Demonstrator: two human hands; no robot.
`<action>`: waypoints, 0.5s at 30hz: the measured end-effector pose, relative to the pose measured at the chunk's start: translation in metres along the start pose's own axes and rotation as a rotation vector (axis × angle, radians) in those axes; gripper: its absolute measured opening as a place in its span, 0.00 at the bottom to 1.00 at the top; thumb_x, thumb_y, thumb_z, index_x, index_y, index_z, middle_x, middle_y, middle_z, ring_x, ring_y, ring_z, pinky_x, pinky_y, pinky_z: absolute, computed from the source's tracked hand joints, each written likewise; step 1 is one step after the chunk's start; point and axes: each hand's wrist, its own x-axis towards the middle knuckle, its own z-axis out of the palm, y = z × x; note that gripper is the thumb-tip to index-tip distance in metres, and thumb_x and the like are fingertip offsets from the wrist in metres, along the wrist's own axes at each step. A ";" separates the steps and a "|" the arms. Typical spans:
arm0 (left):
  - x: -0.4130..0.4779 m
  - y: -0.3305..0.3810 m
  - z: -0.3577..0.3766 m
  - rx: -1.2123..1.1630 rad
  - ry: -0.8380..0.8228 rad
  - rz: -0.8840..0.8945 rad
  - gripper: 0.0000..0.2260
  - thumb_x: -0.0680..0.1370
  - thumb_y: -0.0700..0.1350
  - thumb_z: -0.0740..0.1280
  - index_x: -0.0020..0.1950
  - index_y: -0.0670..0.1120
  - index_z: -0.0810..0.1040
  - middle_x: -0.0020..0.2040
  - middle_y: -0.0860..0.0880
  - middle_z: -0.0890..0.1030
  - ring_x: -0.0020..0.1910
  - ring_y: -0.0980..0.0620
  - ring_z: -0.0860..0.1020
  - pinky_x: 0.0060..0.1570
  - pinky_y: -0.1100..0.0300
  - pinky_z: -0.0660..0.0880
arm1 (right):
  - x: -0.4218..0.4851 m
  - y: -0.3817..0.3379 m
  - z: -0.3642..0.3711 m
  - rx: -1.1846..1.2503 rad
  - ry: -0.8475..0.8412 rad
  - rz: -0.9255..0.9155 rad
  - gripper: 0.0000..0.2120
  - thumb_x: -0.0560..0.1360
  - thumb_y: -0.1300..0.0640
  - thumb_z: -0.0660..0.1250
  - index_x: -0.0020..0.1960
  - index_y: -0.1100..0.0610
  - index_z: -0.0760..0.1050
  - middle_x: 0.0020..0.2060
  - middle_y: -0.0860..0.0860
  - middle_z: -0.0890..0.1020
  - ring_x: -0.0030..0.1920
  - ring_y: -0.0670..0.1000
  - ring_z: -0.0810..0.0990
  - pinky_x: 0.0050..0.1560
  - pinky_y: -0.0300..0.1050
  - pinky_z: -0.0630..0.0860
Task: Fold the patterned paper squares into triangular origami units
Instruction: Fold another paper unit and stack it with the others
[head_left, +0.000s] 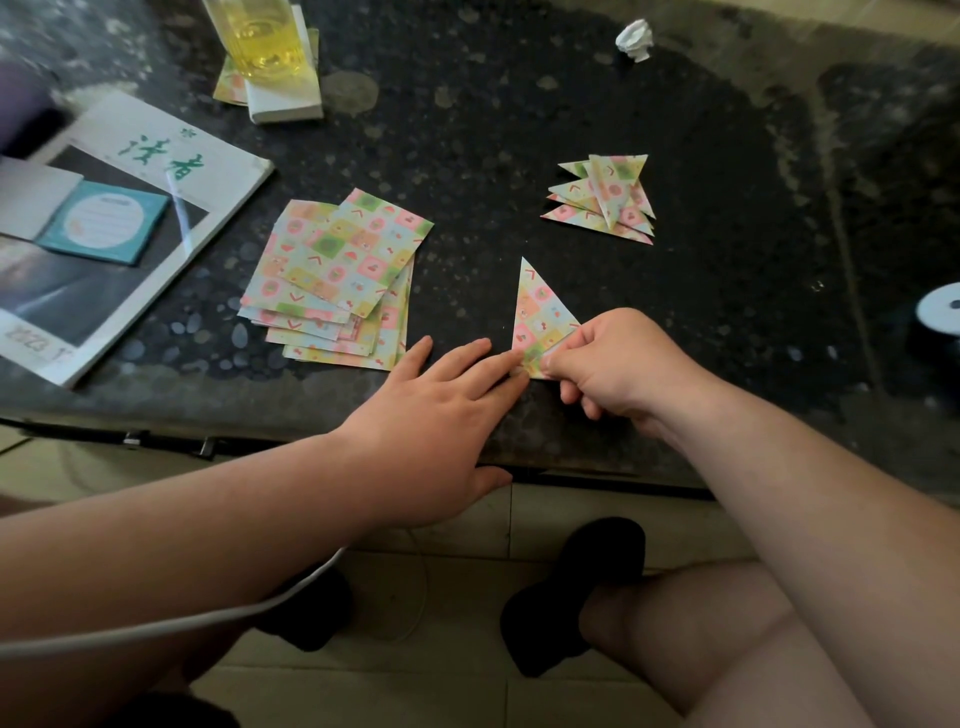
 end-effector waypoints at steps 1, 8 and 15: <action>0.000 0.000 0.000 0.000 -0.003 0.001 0.40 0.80 0.69 0.56 0.83 0.53 0.41 0.83 0.55 0.41 0.82 0.51 0.39 0.79 0.41 0.42 | 0.000 0.000 0.000 0.003 -0.001 0.001 0.10 0.77 0.59 0.70 0.38 0.59 0.81 0.23 0.50 0.80 0.19 0.47 0.70 0.25 0.38 0.67; -0.001 0.000 -0.001 -0.002 -0.018 0.004 0.40 0.80 0.69 0.55 0.83 0.52 0.40 0.83 0.55 0.40 0.81 0.51 0.38 0.79 0.41 0.42 | 0.001 0.000 0.000 -0.002 -0.001 -0.002 0.10 0.77 0.60 0.70 0.38 0.60 0.82 0.24 0.50 0.81 0.19 0.47 0.71 0.29 0.42 0.69; -0.002 -0.001 -0.003 -0.006 -0.053 0.005 0.41 0.80 0.68 0.55 0.83 0.50 0.38 0.82 0.55 0.36 0.81 0.53 0.34 0.79 0.41 0.41 | 0.002 0.001 0.000 -0.015 0.007 -0.008 0.11 0.77 0.59 0.70 0.36 0.59 0.82 0.25 0.51 0.82 0.19 0.48 0.71 0.30 0.42 0.69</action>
